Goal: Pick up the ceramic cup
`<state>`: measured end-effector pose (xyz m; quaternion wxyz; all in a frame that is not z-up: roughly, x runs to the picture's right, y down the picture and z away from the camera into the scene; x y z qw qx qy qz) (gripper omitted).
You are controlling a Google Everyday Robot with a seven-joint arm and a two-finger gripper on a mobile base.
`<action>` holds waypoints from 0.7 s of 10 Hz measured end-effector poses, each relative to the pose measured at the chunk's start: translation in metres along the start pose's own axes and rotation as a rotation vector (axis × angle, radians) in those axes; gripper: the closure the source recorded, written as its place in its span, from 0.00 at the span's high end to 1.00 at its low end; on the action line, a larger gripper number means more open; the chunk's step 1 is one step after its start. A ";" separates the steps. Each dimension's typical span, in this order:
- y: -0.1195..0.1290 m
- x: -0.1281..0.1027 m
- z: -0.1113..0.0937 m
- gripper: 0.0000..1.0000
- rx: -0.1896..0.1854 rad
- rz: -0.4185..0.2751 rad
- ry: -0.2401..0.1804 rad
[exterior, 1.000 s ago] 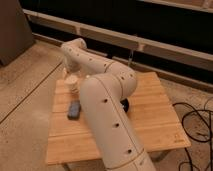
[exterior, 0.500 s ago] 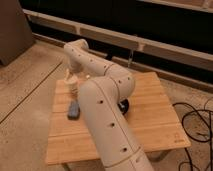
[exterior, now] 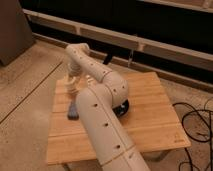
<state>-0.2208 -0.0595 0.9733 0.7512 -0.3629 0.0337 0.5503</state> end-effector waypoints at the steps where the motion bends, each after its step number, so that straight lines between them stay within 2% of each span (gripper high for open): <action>1: -0.001 -0.007 -0.007 0.05 -0.015 -0.012 -0.028; 2: -0.001 -0.020 -0.022 0.00 -0.016 -0.033 -0.076; 5: 0.009 -0.053 -0.080 0.00 0.016 -0.118 -0.232; 6: 0.027 -0.063 -0.115 0.00 0.014 -0.173 -0.320; 7: 0.042 -0.064 -0.134 0.00 0.004 -0.205 -0.368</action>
